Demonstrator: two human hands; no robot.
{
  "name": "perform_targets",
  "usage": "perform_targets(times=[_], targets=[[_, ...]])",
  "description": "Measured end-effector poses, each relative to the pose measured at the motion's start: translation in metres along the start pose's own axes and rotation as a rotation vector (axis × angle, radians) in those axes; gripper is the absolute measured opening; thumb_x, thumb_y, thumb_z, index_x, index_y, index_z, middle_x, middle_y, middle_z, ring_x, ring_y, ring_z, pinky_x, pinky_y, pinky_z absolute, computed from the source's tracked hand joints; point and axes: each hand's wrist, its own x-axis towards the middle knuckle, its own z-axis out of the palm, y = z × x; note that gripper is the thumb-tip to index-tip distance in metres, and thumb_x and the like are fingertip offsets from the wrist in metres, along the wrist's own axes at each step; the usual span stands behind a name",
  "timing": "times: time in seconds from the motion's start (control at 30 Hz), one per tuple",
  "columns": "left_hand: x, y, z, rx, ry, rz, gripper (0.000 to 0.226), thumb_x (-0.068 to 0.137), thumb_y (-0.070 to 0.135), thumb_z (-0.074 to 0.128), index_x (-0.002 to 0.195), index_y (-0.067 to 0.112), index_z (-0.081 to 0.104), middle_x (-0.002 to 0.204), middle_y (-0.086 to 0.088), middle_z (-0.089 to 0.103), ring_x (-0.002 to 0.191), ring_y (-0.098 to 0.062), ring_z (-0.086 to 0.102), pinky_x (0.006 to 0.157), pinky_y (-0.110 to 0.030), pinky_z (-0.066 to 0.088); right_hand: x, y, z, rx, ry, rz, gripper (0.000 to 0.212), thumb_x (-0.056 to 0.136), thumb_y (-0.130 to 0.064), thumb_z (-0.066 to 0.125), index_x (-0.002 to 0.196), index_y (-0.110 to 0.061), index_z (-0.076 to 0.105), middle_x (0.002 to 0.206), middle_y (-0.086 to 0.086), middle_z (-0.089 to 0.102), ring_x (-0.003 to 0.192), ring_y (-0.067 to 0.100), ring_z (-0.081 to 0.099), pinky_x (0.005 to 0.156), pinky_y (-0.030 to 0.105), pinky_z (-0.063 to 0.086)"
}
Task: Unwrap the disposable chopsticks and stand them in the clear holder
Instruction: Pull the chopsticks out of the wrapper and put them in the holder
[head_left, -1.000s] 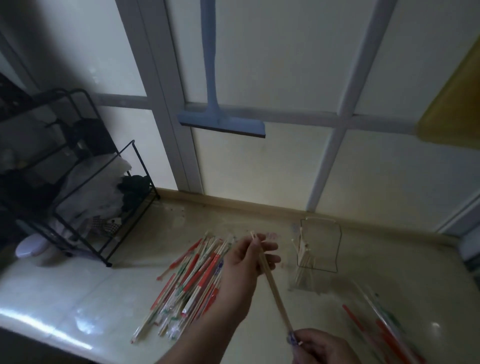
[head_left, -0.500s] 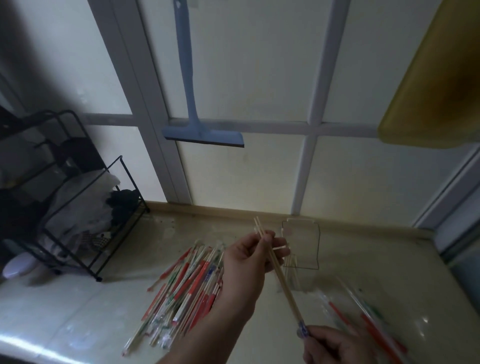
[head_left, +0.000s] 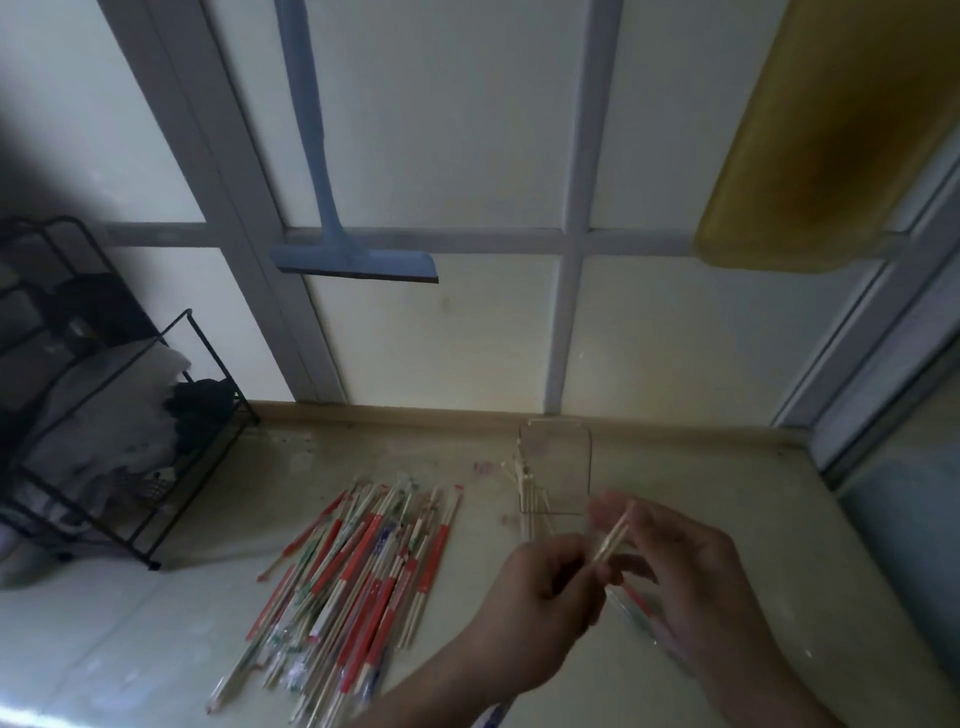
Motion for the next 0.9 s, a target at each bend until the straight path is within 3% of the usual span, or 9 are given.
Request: perform_targets(times=[0.1,0.23,0.37,0.47,0.53,0.67,0.77,0.8,0.9], targets=[[0.003,0.001,0.011,0.017,-0.052,-0.036,0.016,0.095,0.018,0.051,0.085,0.017,0.063,0.053,0.01,0.049,0.047,-0.007,0.04,0.046,-0.019,0.032,0.004,0.005,-0.012,0.055,0.048,0.055,0.078,0.038,-0.077,0.079,0.093,-0.021,0.078,0.097,0.008,0.076,0.09,0.026,0.073,0.075,0.037,0.052],[0.009,-0.001,0.018,0.057,-0.073,-0.034,0.023,0.099,0.015,0.049,0.089,-0.003,0.06,0.054,0.011,0.048,0.046,-0.005,0.039,0.046,-0.018,0.032,-0.001,0.009,-0.029,0.131,0.043,0.15,0.085,0.036,-0.067,0.087,0.096,-0.008,0.076,0.099,0.019,0.074,0.087,0.03,0.068,0.081,0.037,0.056],[0.015,-0.003,0.03,0.073,-0.116,-0.03,0.022,0.1,0.01,0.048,0.091,-0.005,0.061,0.052,0.011,0.047,0.046,-0.003,0.038,0.046,-0.016,0.032,-0.005,0.016,-0.04,0.109,0.056,0.175,0.039,0.065,-0.043,0.078,0.084,-0.008,0.079,0.09,0.022,0.074,0.093,0.035,0.071,0.081,0.03,0.059],[0.021,-0.002,0.038,0.043,-0.162,-0.069,0.017,0.099,0.013,0.048,0.092,0.01,0.064,0.052,0.012,0.047,0.046,-0.004,0.038,0.045,-0.016,0.031,-0.004,0.007,-0.058,0.1,0.101,0.199,0.03,0.078,-0.035,0.069,0.088,-0.008,0.078,0.098,0.018,0.074,0.097,0.033,0.071,0.093,0.047,0.055],[0.027,-0.003,0.041,0.083,-0.196,-0.085,0.018,0.101,0.016,0.05,0.091,0.017,0.065,0.051,0.012,0.047,0.045,-0.002,0.037,0.045,-0.016,0.031,0.001,-0.004,-0.078,0.065,0.164,0.18,0.032,0.079,-0.04,0.069,0.091,-0.011,0.077,0.102,0.009,0.075,0.101,0.026,0.07,0.098,0.05,0.049],[0.038,-0.003,0.048,0.109,-0.23,-0.089,0.018,0.101,0.017,0.051,0.091,0.018,0.066,0.053,0.013,0.045,0.044,0.0,0.035,0.044,-0.016,0.03,0.019,-0.018,-0.119,0.077,0.259,0.025,0.069,0.046,-0.068,0.084,0.089,-0.015,0.078,0.102,0.011,0.075,0.103,0.025,0.07,0.095,0.046,0.053],[0.045,-0.002,0.059,0.044,-0.191,-0.11,0.019,0.102,0.013,0.049,0.092,0.013,0.064,0.053,0.012,0.044,0.043,-0.001,0.035,0.044,-0.014,0.03,0.019,-0.005,-0.12,-0.026,0.134,0.066,0.069,0.05,-0.076,0.076,0.096,-0.024,0.077,0.102,0.008,0.075,0.101,0.024,0.07,0.092,0.044,0.052],[0.047,-0.001,0.063,0.024,-0.185,-0.122,0.018,0.102,0.011,0.048,0.092,0.01,0.063,0.052,0.012,0.044,0.042,-0.002,0.036,0.044,-0.015,0.03,0.016,-0.001,-0.115,-0.057,0.092,0.083,0.062,0.057,-0.073,0.074,0.094,-0.023,0.077,0.1,0.007,0.076,0.099,0.025,0.071,0.09,0.043,0.053],[0.053,-0.001,0.07,-0.007,-0.209,-0.163,0.018,0.103,0.013,0.048,0.094,0.006,0.061,0.051,0.009,0.044,0.041,-0.005,0.036,0.042,-0.017,0.03,0.013,0.007,-0.106,-0.054,0.087,0.11,0.032,0.081,-0.04,0.062,0.085,-0.012,0.078,0.09,0.015,0.075,0.092,0.037,0.071,0.089,0.046,0.055]])
